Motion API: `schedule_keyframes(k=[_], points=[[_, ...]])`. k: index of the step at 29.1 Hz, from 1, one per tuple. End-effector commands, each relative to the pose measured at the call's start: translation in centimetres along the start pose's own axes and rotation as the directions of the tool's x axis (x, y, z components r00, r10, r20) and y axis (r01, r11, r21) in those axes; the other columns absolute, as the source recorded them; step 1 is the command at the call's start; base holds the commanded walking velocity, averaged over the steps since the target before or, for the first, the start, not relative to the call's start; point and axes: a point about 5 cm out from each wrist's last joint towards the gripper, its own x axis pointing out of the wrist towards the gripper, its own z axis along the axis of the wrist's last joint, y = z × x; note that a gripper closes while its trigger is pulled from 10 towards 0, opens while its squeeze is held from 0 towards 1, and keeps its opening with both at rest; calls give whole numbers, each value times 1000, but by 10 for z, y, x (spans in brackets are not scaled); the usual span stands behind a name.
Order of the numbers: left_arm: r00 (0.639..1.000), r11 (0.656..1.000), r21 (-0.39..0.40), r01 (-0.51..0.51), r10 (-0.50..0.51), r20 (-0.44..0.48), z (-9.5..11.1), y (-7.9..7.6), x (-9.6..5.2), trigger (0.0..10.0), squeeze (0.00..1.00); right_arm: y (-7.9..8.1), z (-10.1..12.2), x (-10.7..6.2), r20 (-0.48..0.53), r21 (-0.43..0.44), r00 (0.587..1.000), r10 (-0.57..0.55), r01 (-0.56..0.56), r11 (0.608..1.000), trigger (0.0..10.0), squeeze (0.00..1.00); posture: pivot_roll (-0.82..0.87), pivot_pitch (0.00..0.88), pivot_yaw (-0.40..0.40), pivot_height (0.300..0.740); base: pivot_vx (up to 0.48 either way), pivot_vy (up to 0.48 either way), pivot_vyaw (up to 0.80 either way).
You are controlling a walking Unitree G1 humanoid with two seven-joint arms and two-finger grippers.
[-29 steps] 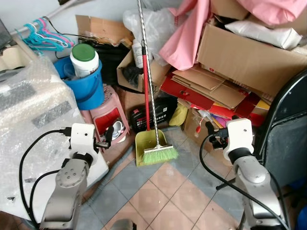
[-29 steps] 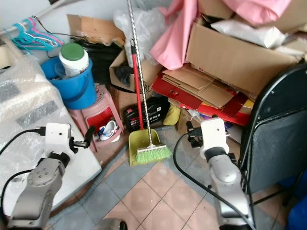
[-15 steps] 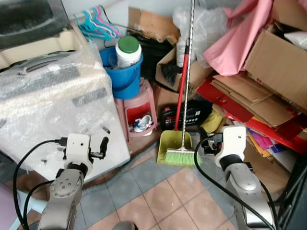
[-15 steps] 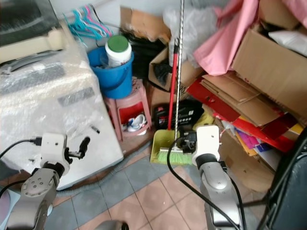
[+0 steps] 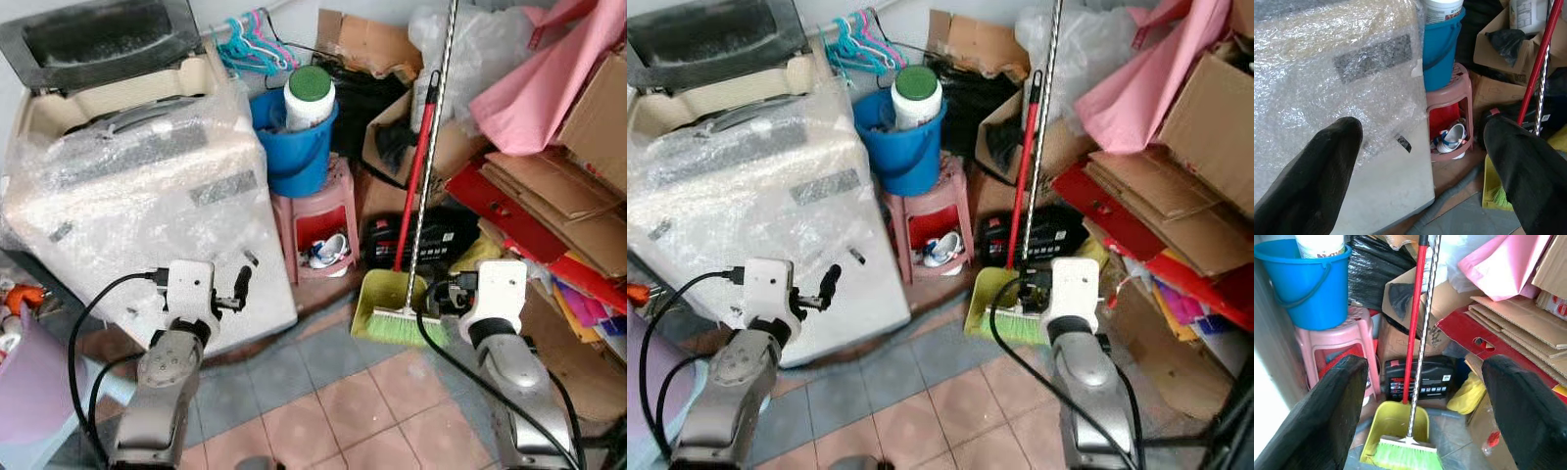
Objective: Clothes washing
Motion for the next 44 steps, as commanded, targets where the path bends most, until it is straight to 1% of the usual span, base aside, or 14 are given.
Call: schedule_keyframes(k=[1, 6, 12, 15, 19, 24, 26, 27, 30, 33, 39, 40, 42, 44], points=[[998, 999, 6, -40, 41, -41, -7, 11, -8, 10000, 0, 9, -2, -1, -19, -2, 999, 39, -39, 999, 10000, 0, -69, 0, 49, 740, 0, 480, 0], [996, 1000, 12, -19, 20, -85, -18, 14, -21, 10000, 0, 16, -1, -6, -1, -75, 992, 125, -124, 989, 10000, 0, -54, 0, 53, 740, 0, 480, 142], [999, 1000, 0, -17, 17, -52, -8, 12, -12, 10000, 0, 19, -2, 4, -1, 14, 996, 92, -92, 996, 10000, 0, -38, 0, 34, 740, 0, 480, 348], [996, 998, 14, -64, 65, -55, -10, 15, -14, 10000, 0, 28, 5, 2, 26, -21, 989, 144, -143, 989, 10000, 0, -42, 0, 23, 740, 0, 480, 0], [994, 991, 89, -99, 102, -29, -8, 11, -14, 10000, 0, 28, 5, -1, 23, -22, 986, 166, -165, 986, 10000, 0, -45, 0, 23, 740, 0, 480, 0], [993, 989, 91, -118, 119, -7, -2, 13, -11, 10000, 0, 26, 3, 0, 24, -120, 991, 134, -130, 984, 10000, 0, -41, 0, 15, 740, 0, 480, 0], [991, 988, 72, -135, 136, -7, -2, 15, -10, 10000, 0, 28, 4, 1, 36, -95, 990, 133, -129, 987, 10000, 0, -40, 0, 15, 740, 0, 480, 0], [992, 990, 72, -124, 123, 20, 0, 15, -9, 10000, 0, 31, 16, 0, 113, -42, 982, 149, -145, 989, 10000, 0, -36, 0, 14, 740, 0, 480, 0], [992, 988, 88, -124, 122, 28, 1, 16, -10, 10000, 0, 37, 21, -1, 103, -68, 973, 207, -201, 977, 10000, 0, -40, 0, 17, 740, 0, 480, 0], [989, 987, 65, -147, 148, -4, -3, 17, -10, 10000, 0, 34, 12, -3, 63, 44, 973, 221, -224, 974, 10000, 0, -45, 0, 21, 740, 0, 387, 0], [989, 987, 67, -145, 143, 28, 0, 16, -10, 10000, 0, 27, 11, -3, 56, -31, 983, 174, -172, 985, 10000, 0, -47, 0, 24, 740, 0, 53, 0], [988, 984, 92, -154, 152, 35, 2, 17, -9, 10000, 0, 28, 10, -1, 41, -83, 988, 151, -147, 986, 10000, 0, -48, 0, 23, 740, 0, 0, 0], [987, 984, 84, -157, 153, 47, 3, 16, -8, 10000, 0, 35, 11, -1, 31, -36, 981, 191, -190, 981, 10000, 0, -49, 0, 22, 740, 0, 0, 0], [985, 982, 91, -167, 163, 54, 5, 17, -7, 10000, 0, 38, 16, 1, 52, -65, 978, 202, -199, 978, 10000, 0, -49, 0, 21, 740, 0, 0, 0]])
